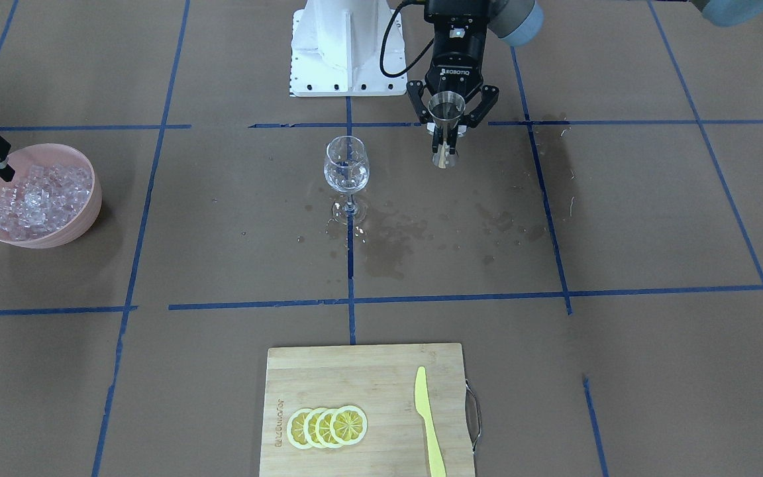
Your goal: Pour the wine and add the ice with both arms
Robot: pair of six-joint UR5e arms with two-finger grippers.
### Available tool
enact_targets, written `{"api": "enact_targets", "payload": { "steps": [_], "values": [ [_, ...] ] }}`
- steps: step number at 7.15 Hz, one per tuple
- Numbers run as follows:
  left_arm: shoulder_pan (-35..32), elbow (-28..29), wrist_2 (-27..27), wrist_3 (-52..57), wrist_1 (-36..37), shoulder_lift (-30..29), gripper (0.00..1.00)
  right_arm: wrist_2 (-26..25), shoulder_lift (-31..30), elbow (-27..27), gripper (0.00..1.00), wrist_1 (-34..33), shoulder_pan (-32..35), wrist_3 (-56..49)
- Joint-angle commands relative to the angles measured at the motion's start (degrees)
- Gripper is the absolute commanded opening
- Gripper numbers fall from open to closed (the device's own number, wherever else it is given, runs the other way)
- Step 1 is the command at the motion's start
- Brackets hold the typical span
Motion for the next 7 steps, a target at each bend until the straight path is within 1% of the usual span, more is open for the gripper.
{"api": "enact_targets", "payload": {
  "steps": [1,2,4,5,7],
  "values": [
    [1.9,0.6,0.0,6.6,0.1,-1.9,0.0,0.0,0.0,0.0,1.0,0.1,-0.7,1.0],
    [3.2,1.6,0.0,8.2,0.0,-2.9,0.0,0.1,0.0,0.0,1.0,0.1,-0.7,1.1],
    [4.7,3.7,0.1,8.4,0.1,-3.0,0.0,0.1,0.0,0.1,1.0,0.1,-0.8,1.1],
    [4.9,3.7,0.1,10.5,2.4,-3.1,0.0,0.1,0.0,0.1,1.0,0.1,-0.9,1.2],
    [4.9,3.7,0.1,15.8,3.4,-4.0,0.0,0.2,0.0,0.1,1.0,0.1,-1.0,1.3]
  ]
}}
